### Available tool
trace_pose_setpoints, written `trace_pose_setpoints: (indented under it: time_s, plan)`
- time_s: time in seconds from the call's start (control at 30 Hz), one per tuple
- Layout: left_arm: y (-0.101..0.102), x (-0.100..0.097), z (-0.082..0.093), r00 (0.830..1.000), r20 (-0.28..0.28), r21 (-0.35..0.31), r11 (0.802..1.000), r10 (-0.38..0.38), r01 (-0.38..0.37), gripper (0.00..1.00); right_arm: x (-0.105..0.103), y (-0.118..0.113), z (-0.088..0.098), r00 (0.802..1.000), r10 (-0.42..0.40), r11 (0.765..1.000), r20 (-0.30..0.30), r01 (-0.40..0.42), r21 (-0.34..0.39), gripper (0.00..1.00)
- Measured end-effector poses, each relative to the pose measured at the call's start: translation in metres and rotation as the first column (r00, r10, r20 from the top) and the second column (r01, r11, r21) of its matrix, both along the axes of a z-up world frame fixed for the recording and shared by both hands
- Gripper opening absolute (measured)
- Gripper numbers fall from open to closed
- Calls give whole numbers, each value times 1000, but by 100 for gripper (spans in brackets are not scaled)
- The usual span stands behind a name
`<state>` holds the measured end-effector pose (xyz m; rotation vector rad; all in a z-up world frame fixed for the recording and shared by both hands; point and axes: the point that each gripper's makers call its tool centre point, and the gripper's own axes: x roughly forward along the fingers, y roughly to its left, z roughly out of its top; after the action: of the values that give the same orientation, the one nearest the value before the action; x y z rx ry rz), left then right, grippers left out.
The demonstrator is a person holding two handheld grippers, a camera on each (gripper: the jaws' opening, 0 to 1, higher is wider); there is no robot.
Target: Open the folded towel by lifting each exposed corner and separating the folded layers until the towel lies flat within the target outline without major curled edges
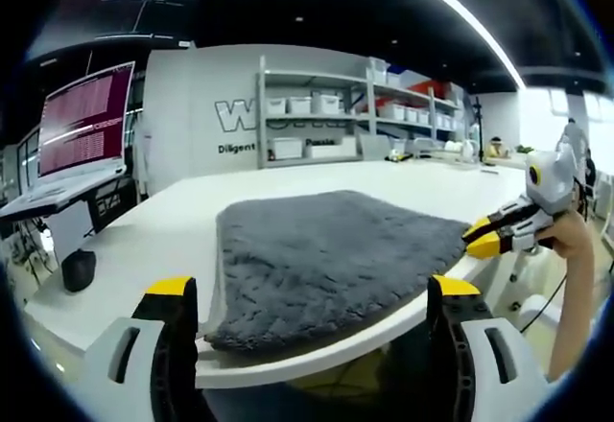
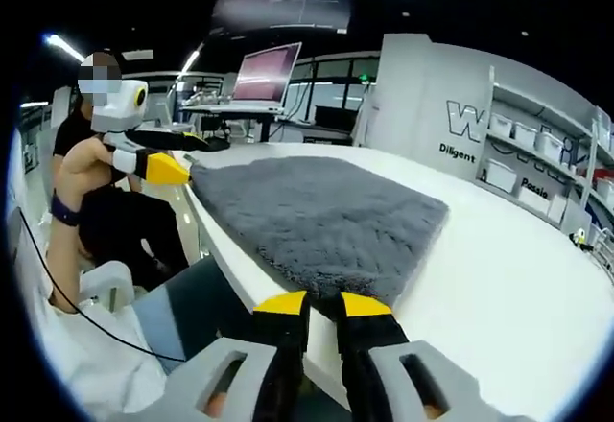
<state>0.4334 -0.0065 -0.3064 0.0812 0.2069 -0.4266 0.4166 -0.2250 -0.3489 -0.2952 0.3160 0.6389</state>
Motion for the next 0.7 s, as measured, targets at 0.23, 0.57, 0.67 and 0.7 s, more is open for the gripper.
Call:
trace_pose_setpoints:
  time_s: [0.23,0.57,0.67,0.7]
  plan:
    - [-1,0,-1,1000,-3,1,1000,-2,2,97,0,-4,-1,1000,5,1000,5,-5,-8,0]
    - [-1,-1,-1,1000,-4,1,1000,-2,2,97,3,-10,-1,1000,-14,999,24,15,-51,0]
    - [1,-1,-1,1000,-3,-1,1000,1,-1,97,6,-20,-1,998,-61,996,32,63,-62,0]
    - [1,-1,-2,1000,-3,-2,1000,2,-2,97,8,-24,-1,996,-77,995,34,79,-62,0]
